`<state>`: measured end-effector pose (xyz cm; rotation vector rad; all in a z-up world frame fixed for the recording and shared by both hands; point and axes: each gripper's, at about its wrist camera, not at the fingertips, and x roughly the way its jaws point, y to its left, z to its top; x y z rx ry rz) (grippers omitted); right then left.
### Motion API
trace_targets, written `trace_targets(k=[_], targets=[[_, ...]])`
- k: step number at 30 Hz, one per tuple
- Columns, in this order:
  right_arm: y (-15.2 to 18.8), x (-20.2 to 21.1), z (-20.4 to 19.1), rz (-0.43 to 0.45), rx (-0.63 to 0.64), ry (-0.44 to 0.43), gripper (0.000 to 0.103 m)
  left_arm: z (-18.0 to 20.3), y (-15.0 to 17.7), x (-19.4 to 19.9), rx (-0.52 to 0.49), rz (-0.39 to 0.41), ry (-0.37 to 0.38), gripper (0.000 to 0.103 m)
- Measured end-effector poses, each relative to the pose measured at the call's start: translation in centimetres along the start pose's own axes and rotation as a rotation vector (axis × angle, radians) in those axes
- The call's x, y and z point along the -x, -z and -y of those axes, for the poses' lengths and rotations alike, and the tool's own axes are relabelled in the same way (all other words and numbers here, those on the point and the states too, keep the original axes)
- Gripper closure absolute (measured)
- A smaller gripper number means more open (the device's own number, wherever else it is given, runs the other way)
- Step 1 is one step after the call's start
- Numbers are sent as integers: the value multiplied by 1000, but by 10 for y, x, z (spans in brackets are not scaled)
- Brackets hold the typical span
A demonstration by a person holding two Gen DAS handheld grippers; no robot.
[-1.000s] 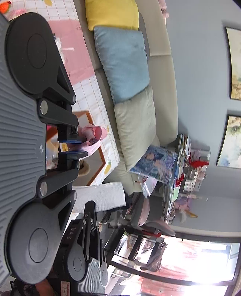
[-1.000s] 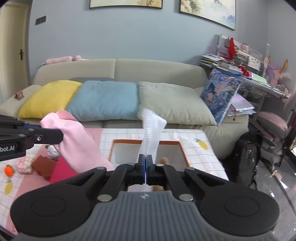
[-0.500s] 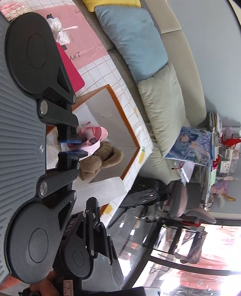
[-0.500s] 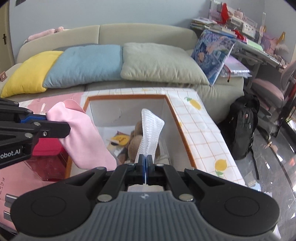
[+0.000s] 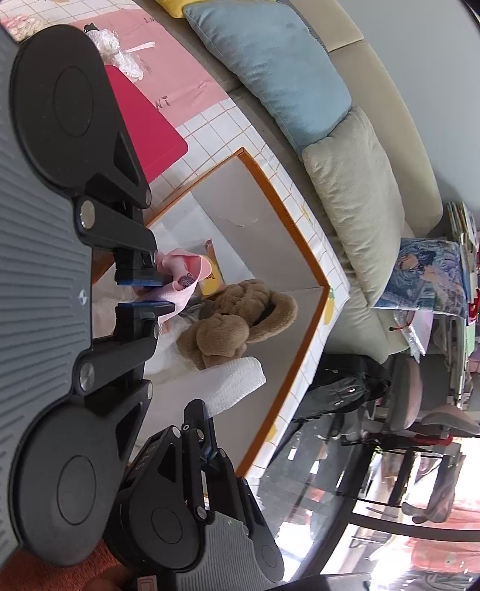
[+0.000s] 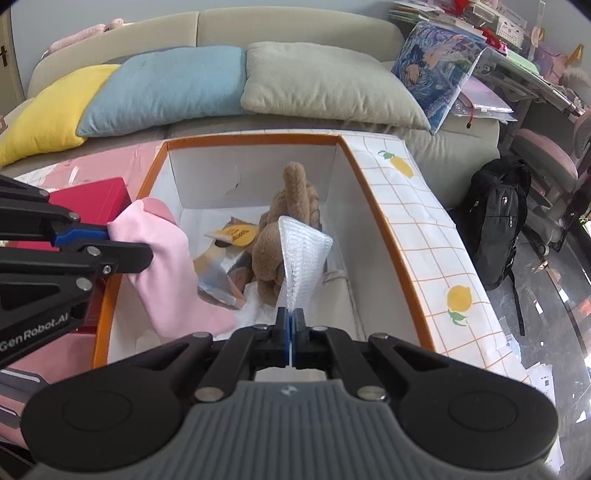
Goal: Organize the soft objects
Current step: 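Open both tools to drop the mesh bag and pink cloth into the box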
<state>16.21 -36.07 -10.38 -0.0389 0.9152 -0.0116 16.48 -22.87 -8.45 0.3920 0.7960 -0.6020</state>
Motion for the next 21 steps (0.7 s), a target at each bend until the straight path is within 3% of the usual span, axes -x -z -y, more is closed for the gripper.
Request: trace_targets(k=[8,14,17,21], targets=[[2,-17,-4,-55,19,2,103,-2,6,-14,-12,-37,-6,94],[4,-20,-7,-69,34,7,100,-6,9,-12,9,-32,8,85],[3,-17,-9,-62,49,15,100,-8,10,-6,22,-13,16,76],[1,-14,-12,-59,60,17,92,-10,11,3,36,15,31,53]])
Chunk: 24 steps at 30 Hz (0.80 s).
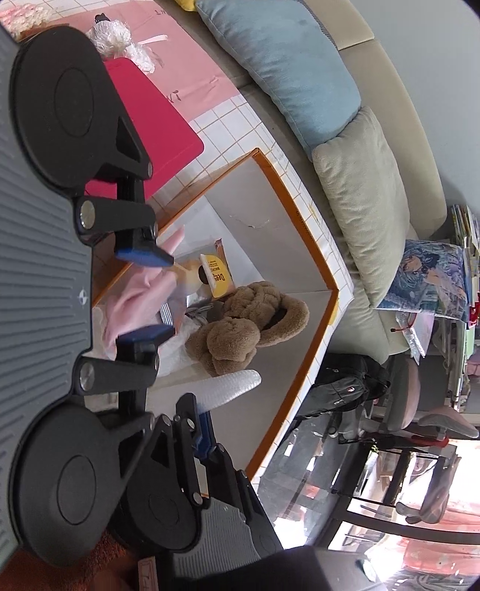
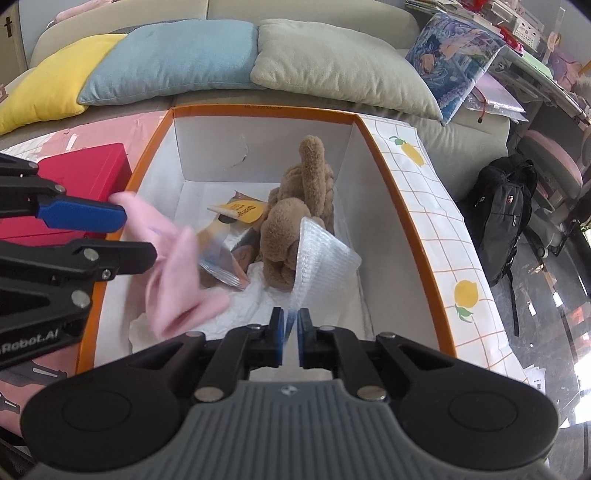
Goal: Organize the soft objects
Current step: 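Open both tools to drop the mesh bag and pink cloth into the box, then move both tools back toward the knitted hat and orange knitted fruit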
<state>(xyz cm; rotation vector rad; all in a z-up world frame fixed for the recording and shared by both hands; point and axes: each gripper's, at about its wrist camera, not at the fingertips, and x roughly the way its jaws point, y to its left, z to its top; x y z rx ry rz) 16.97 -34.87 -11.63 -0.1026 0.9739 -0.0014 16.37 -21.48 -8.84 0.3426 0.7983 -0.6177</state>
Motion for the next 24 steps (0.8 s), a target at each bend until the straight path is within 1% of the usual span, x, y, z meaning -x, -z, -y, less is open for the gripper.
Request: trace_targets(k=[1,2,4,6,7,8,9,11,13,16,17,19,22,24], targets=[[0,1,0,1,0,0,83,-1,1,2,6,8,5,49],[-1,3,-1,6,1,2,75,-1,1,5,13,15,8,48],[-2,9,-3,20,7,8,71,-2,2,10,29,27,5,46],[-3,14,-4,36,18,13,70,-4,2,16,47,42,-6,45],[-4,18,-5,45,23,19,68,-5,2,21,57,53,-9,44],[-5,22,-5,55,23,24,63,-6,2,26,65,69,-9,44],[-5,26,-5,65,21,29,60,-7,3,32,73,90,-5,44],[-7,37,-5,97,11,32,50,-10,3,44,88,136,0,42],[-8,48,-6,134,-3,38,43,-14,4,58,106,182,-5,40],[-8,69,-9,208,-33,48,41,-20,9,79,143,247,-23,40],[-7,75,-11,233,-43,52,35,-22,11,85,153,263,-35,40],[-3,89,-17,297,-73,59,31,-27,17,96,174,292,-59,39],[2,101,-31,338,-87,35,31,-36,28,109,189,310,-88,39],[5,104,-42,351,-87,14,31,-40,38,116,186,315,-124,39]])
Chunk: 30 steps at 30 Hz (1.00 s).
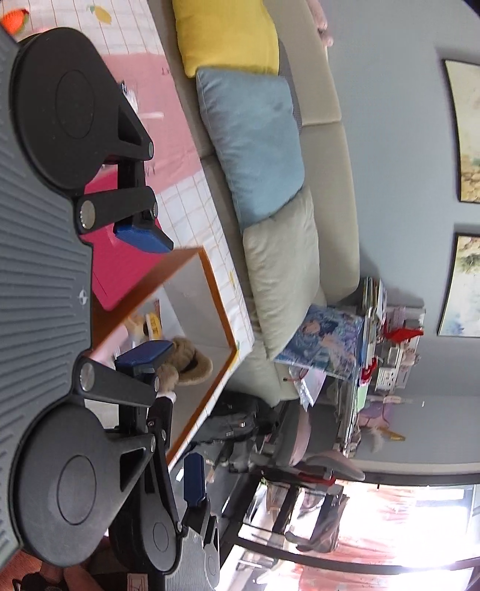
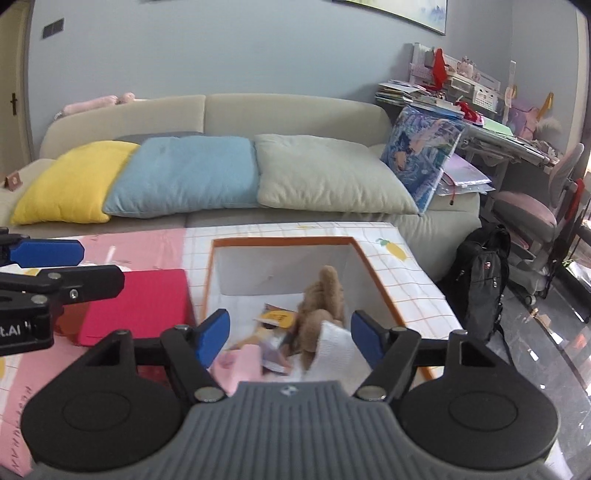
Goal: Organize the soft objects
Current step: 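Move both tools back toward the knitted hat and orange knitted fruit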
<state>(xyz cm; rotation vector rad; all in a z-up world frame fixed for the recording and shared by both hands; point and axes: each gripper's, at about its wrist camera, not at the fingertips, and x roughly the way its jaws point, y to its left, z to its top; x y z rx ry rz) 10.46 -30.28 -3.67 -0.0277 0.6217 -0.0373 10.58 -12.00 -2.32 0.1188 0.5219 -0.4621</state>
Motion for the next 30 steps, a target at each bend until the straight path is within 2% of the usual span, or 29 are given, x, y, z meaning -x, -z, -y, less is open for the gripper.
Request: trace_targets(k=[9,18,23,30], targets=[[10,3,-61,-43,20,-130,30,-44,30,28,56,-35,-106,39],[6,0,-130,-24,150,-229,31,-100,57,47,145,-64,-228,39],[6,-10,-165,-31,231,-275,39,-130,72,50,197,-98,-277,39],[4,-30,-205,-39,313,-335,44,-177,94,48,251,-159,-393,39]])
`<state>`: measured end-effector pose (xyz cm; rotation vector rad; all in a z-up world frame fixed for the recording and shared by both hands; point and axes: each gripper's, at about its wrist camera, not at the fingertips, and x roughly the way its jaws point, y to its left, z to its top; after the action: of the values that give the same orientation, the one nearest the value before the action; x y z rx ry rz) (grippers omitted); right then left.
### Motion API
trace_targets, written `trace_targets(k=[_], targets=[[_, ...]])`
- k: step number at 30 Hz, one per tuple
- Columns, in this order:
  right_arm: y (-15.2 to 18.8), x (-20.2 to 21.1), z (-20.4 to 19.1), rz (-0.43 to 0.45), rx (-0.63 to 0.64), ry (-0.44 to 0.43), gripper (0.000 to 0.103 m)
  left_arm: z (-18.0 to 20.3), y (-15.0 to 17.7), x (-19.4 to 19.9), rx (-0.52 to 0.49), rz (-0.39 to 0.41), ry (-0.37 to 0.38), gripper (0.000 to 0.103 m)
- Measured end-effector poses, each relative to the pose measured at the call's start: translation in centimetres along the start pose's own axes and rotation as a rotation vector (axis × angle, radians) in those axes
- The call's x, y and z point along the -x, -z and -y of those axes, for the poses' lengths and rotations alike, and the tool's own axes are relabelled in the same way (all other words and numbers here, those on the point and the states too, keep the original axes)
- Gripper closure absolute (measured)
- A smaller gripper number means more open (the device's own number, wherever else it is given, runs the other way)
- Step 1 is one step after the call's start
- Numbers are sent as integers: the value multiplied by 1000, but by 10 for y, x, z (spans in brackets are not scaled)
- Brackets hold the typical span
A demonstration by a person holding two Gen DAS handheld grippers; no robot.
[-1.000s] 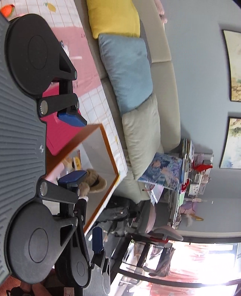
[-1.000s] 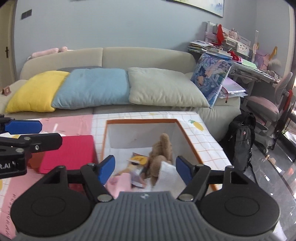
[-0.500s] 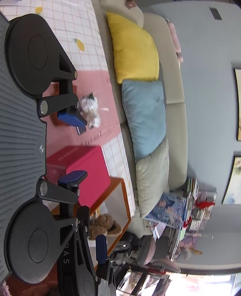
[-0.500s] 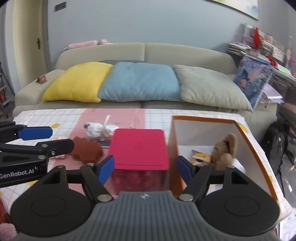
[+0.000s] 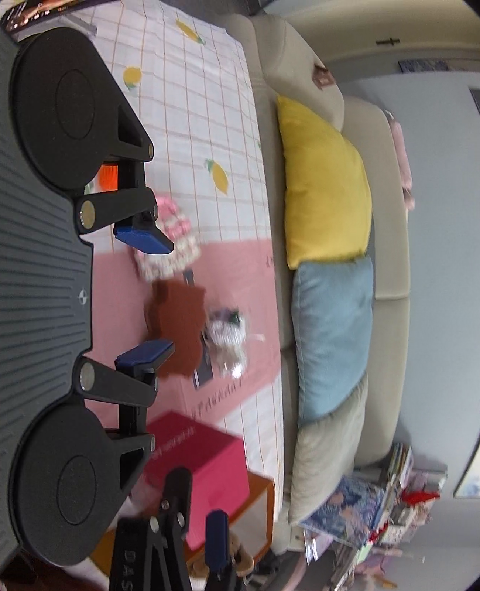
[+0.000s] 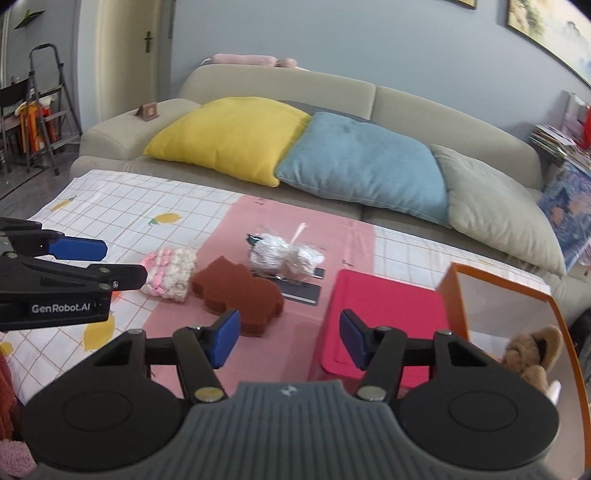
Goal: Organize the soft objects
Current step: 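Move both tools back toward the knitted hat and orange knitted fruit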
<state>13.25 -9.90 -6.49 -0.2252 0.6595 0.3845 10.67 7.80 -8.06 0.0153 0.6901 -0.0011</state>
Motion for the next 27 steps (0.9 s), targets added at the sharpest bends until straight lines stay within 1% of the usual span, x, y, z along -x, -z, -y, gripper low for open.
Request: trace_targets(k=[4,8,13,15,20,22,24,27], targets=[[-10,-20,-15,8,44,-43,45,-25,4,-19,24,-56,-75,39],[-16,-46,-28,-18,73,-73,45,-44,10,-42,0,-111,-148,39],[-20,-77,-43,-56,98,-113,45,-74,22,-69,33,-168,-221,39],[-20,-87,-49,-68,107,-127,45,-82,26,-77,49,-185,-226,40],[-22,-116,-69,-99,142,-165,45,-89,32,-92,74,-216,-200,40],[-23,-127,-78,-103,166,-181,45,-91,34,-98,72,-221,-206,44],[-25,-135,-87,-97,194,-195,45,-94,35,-103,80,-228,-198,45],[-29,-144,-99,-84,231,-216,45,-97,38,-109,88,-233,-200,49]])
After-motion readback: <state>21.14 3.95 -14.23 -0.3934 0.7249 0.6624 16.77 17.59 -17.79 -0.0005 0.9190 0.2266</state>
